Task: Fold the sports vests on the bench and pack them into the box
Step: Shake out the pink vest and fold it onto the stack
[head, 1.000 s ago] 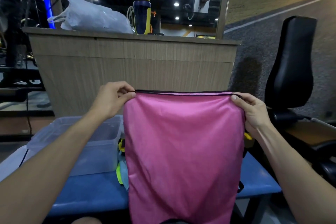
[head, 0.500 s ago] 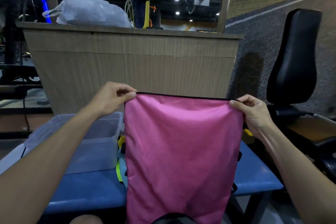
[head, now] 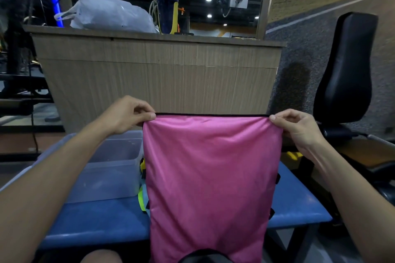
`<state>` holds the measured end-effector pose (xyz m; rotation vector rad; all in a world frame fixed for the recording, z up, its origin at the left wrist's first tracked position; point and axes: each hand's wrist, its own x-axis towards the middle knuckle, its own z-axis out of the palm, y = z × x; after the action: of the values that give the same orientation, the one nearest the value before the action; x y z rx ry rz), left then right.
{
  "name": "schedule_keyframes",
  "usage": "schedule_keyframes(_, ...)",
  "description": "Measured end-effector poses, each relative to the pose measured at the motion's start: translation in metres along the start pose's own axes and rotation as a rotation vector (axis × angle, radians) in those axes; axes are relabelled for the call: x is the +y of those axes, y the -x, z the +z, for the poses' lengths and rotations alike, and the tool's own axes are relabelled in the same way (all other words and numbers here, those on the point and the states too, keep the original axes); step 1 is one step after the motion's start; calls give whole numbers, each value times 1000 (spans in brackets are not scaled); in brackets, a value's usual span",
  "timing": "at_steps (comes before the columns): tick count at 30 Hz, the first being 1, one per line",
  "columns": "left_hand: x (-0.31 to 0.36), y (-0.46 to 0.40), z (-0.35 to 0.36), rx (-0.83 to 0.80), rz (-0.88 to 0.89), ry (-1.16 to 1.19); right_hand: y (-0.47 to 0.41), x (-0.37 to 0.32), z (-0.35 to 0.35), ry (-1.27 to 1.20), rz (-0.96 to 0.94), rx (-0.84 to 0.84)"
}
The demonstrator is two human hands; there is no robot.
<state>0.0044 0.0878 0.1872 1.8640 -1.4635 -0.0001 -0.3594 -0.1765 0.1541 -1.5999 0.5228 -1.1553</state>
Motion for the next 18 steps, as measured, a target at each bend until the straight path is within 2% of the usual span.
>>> schedule_keyframes(1,0,1,-1,-1,-15,56,0,-3,0,34,-17,-12)
schedule_keyframes(3,2,5,-5,-46,-101,361,-1,-7,-3,151,-33,-48)
schedule_keyframes(6,10,9,-11,-184,-171,726,-1,-18,-9,320,93,-186)
schedule_keyframes(9,22,12,-18,-274,-132,823,1,-30,-14,342,260,-289)
schedule_keyframes(12,30,14,-23,-320,-111,892,1,-33,-22,122,297,-327)
schedule_keyframes(15,19,3,-21,-316,-209,843,-1,-26,-22,-134,282,-307)
schedule_keyframes(16,12,-5,-14,-266,-272,703,-4,-21,-18,-157,306,-265)
schedule_keyframes(18,4,-19,4,-164,-364,268,-11,-9,-1,-120,396,-151)
